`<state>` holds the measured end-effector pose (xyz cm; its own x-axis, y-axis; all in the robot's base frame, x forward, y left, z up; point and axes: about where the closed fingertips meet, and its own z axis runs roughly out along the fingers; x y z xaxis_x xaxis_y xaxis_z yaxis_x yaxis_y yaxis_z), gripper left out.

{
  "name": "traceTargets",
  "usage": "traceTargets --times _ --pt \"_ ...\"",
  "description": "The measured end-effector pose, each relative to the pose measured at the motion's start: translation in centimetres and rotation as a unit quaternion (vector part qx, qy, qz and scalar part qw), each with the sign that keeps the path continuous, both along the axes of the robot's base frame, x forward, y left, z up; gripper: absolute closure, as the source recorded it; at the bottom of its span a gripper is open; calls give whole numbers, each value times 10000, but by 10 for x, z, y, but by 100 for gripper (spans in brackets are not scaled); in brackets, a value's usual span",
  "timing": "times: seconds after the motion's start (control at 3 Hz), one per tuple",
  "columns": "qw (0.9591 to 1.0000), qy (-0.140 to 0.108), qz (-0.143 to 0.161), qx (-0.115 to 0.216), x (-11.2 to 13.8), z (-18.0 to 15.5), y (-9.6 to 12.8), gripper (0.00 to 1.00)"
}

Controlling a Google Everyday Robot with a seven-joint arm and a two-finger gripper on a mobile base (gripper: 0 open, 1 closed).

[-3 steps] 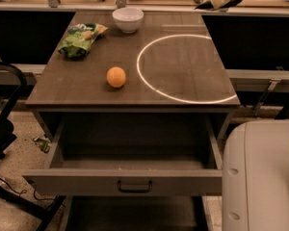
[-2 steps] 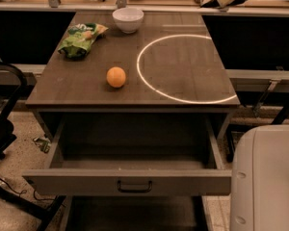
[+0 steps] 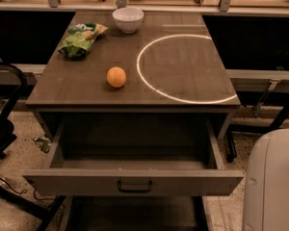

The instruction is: Move rxbar chocolate near orange

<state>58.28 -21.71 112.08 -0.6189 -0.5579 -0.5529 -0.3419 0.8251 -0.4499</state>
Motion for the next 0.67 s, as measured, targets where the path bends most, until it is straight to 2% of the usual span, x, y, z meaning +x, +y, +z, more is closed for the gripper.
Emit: traceTargets --times 0.33,0.67 --pt "9982 -195 -266 -503 1 14 2 100" --pt "9982 -311 -207 -465 8 17 5 100"
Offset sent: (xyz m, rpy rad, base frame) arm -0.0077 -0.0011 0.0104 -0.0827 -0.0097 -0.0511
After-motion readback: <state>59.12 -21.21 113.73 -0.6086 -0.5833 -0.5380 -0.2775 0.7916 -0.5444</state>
